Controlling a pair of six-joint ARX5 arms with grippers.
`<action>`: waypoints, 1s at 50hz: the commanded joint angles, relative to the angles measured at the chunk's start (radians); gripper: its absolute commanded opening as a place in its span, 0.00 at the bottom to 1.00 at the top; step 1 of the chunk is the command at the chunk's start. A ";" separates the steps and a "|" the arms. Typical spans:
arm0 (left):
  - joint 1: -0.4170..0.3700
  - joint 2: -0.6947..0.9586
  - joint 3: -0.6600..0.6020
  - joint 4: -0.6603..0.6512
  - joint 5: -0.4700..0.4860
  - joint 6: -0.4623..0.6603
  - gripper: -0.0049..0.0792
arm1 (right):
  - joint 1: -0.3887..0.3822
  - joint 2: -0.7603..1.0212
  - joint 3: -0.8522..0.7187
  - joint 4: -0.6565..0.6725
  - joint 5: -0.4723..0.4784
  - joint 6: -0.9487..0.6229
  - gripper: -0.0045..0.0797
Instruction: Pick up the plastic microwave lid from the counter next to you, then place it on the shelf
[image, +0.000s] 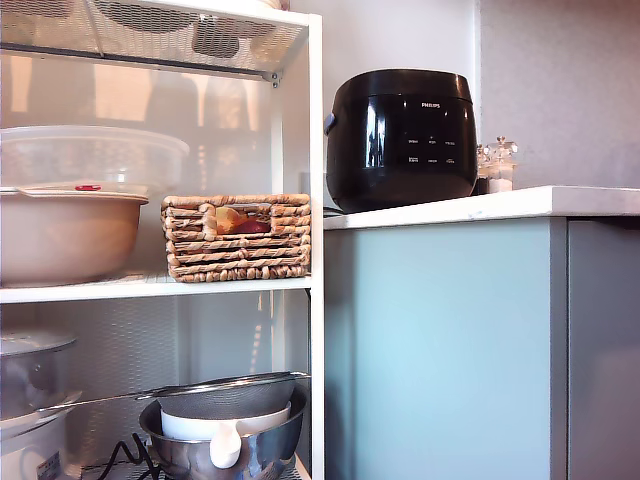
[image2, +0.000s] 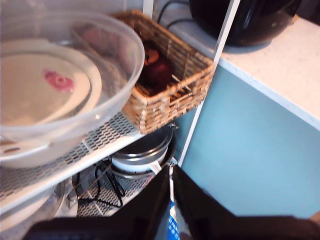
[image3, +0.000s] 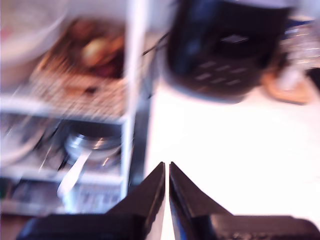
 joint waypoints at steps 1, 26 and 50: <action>-0.003 -0.007 -0.012 0.011 -0.001 0.006 0.03 | -0.077 -0.003 -0.013 0.040 -0.053 -0.002 0.04; -0.003 -0.193 -0.291 0.239 -0.018 0.002 0.03 | -0.378 -0.044 -0.335 0.434 -0.247 -0.023 0.04; -0.003 -0.418 -0.610 0.431 -0.124 -0.035 0.03 | -0.402 -0.344 -0.791 0.729 -0.261 -0.030 0.04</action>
